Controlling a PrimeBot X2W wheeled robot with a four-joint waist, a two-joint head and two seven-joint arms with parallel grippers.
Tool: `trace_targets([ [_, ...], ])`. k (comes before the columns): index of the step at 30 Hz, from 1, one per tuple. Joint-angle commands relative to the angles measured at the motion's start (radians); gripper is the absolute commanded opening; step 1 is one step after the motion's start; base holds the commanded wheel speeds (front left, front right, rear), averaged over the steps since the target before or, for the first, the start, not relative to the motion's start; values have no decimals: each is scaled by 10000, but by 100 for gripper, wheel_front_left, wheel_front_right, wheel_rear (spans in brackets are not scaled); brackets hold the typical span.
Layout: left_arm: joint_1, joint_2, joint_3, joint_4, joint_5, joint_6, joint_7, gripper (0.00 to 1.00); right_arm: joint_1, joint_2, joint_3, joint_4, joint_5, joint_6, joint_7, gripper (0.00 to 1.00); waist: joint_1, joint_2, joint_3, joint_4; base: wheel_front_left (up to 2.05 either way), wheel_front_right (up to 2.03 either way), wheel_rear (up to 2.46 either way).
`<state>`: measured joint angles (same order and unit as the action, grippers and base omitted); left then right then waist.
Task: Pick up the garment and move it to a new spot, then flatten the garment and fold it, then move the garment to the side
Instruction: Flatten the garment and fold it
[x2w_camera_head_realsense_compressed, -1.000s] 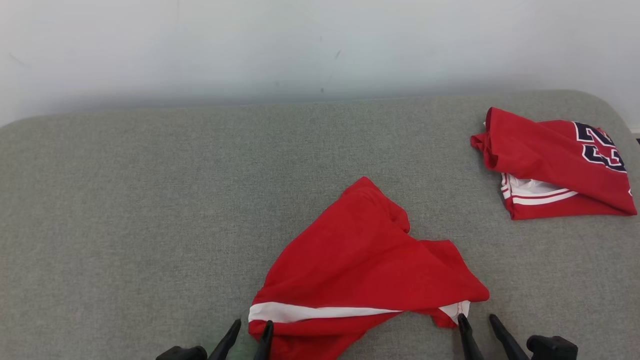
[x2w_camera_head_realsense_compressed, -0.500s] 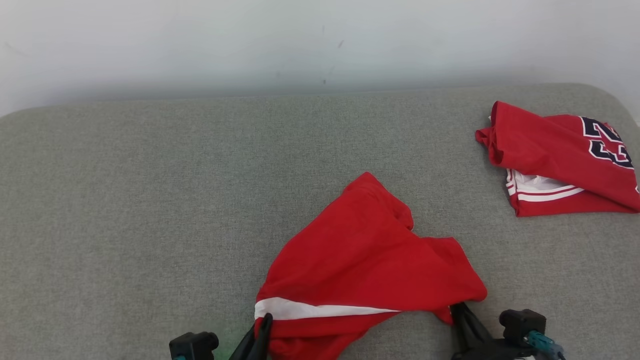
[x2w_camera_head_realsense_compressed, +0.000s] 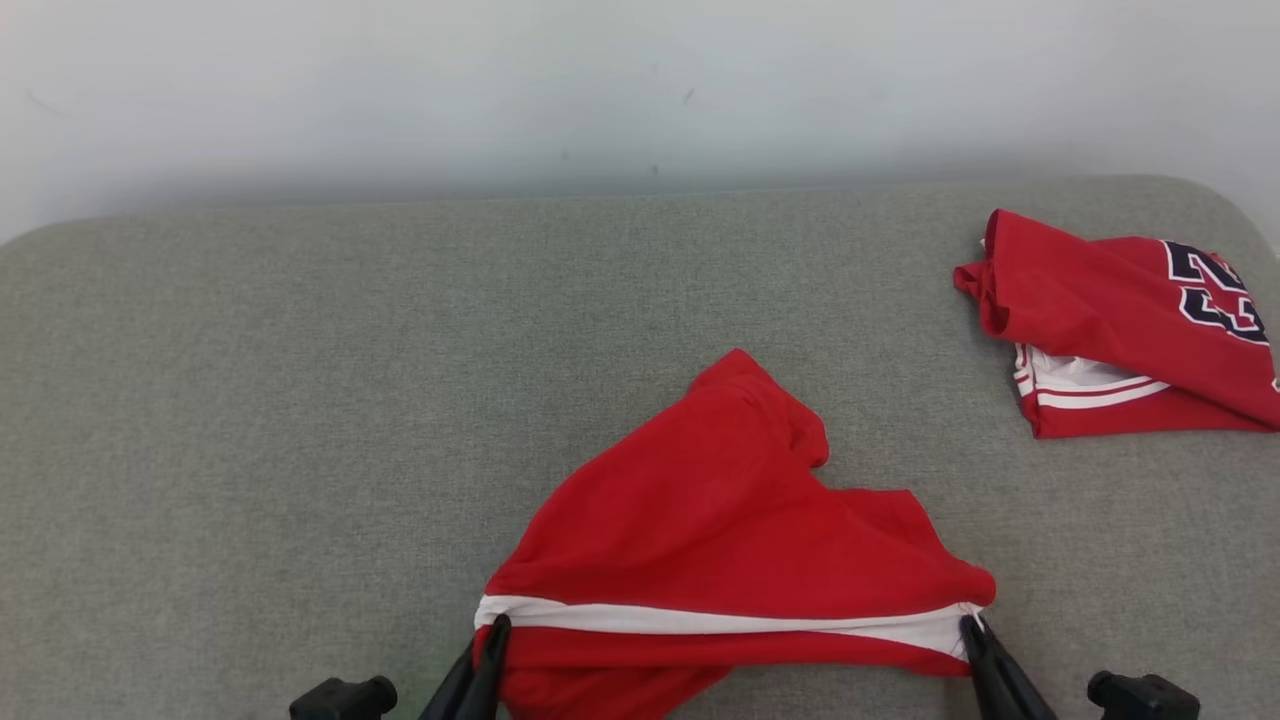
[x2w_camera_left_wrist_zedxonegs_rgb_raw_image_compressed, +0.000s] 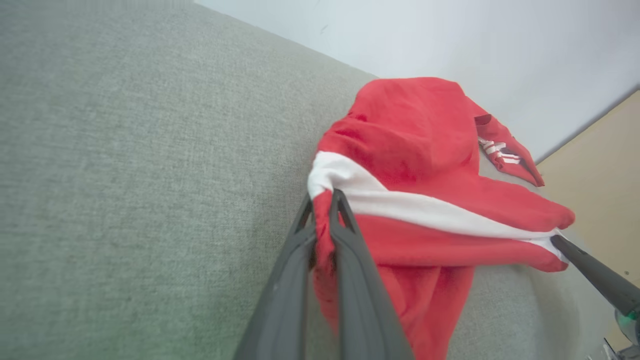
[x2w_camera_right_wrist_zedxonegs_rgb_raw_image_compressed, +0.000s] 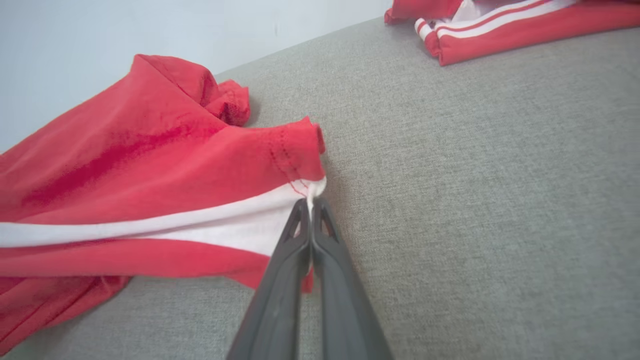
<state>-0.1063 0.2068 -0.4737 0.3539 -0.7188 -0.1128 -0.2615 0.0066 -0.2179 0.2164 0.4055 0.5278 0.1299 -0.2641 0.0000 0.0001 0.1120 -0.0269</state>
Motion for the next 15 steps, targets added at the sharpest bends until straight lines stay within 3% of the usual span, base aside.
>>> trace_targets([
  [1,161,135,79,-267,213,114,-38,0,198,-115,-33,-332,108,14,3,0,0,-1,26,-64,0,0,0],
  [8,-329,642,-52,-1905,869,426,410,0,242,-814,221,-2396,500,15,53,0,0,-1,127,-178,0,0,0],
  [15,-2832,1283,-218,-2218,853,24,1860,0,-1879,-1455,582,-3060,965,15,767,0,0,-1,684,-205,0,0,0],
])
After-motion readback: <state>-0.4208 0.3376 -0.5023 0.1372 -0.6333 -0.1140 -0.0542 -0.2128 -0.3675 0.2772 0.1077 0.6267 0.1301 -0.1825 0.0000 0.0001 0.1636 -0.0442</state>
